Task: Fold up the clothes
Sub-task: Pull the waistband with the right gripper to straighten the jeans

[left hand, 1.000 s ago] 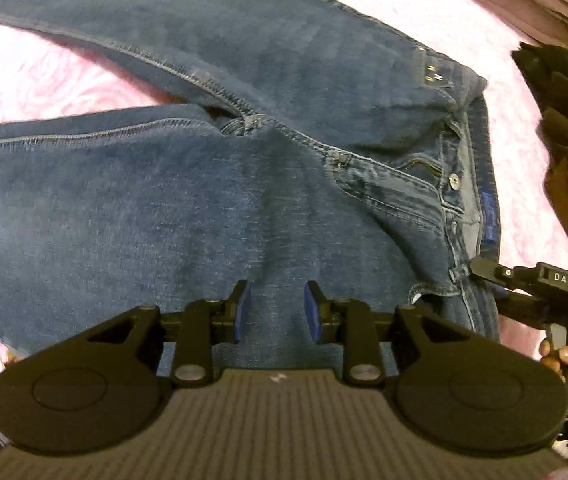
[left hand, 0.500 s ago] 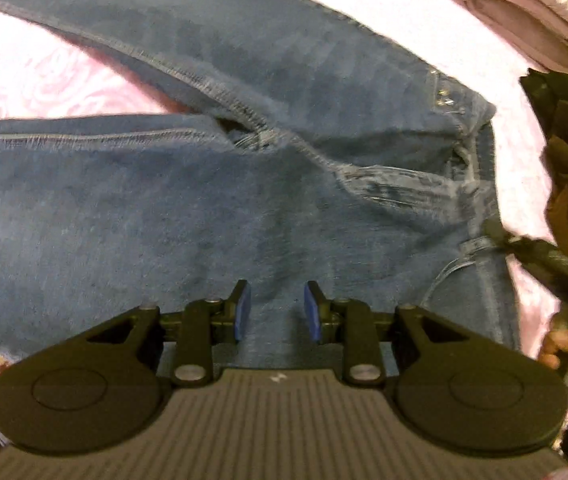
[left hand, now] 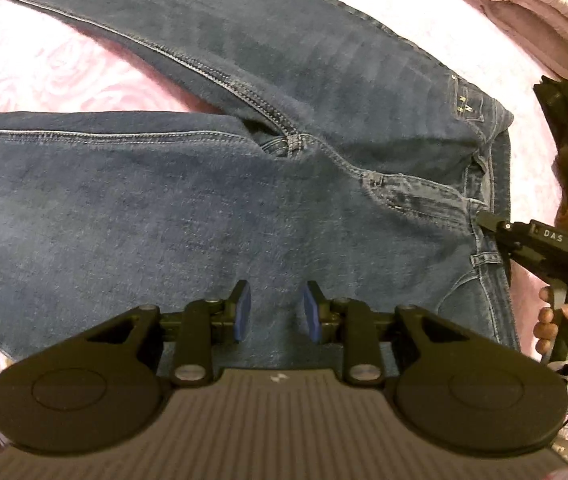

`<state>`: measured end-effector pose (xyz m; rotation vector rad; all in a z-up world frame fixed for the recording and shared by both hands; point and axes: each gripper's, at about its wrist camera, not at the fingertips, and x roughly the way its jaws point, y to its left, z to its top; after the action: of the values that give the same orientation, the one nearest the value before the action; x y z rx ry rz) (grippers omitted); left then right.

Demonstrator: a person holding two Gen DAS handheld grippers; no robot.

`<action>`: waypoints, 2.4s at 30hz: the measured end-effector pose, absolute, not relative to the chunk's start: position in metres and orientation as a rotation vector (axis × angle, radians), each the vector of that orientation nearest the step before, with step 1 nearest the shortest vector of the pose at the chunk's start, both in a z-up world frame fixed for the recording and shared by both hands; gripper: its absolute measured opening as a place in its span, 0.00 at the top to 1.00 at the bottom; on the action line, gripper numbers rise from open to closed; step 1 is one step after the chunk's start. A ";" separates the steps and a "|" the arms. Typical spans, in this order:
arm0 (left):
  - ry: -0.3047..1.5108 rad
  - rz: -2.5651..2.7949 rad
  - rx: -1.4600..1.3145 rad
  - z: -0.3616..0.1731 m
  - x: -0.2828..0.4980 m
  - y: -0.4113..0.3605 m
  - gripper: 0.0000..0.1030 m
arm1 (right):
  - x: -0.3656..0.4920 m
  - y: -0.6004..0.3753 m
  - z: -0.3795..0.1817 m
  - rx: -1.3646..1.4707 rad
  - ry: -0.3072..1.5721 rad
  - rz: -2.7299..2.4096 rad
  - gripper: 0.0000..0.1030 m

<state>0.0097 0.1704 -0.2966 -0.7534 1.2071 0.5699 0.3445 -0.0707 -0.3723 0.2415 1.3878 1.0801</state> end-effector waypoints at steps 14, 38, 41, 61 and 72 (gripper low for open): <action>1.233 0.573 -0.781 -0.309 0.009 0.168 0.76 | 0.356 -0.053 -0.378 0.282 1.365 1.298 0.38; 1.232 0.585 -0.777 -0.314 -0.005 0.161 0.76 | 0.320 -0.060 -0.349 0.016 1.316 1.027 0.96; 1.233 0.594 -0.777 -0.311 -0.013 0.160 0.76 | 0.323 -0.060 -0.347 0.060 1.339 0.983 0.93; 1.199 0.651 -0.804 -0.312 -0.046 0.170 0.76 | 0.374 -0.061 -0.383 0.390 1.429 1.043 0.84; 1.147 0.730 -0.788 -0.301 -0.045 0.206 0.76 | 0.366 -0.040 -0.377 0.182 1.400 1.092 0.97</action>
<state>-0.0448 0.2057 -0.3014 -0.7878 1.1468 0.7303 0.3661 -0.0396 -0.3771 0.1822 1.4000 1.0915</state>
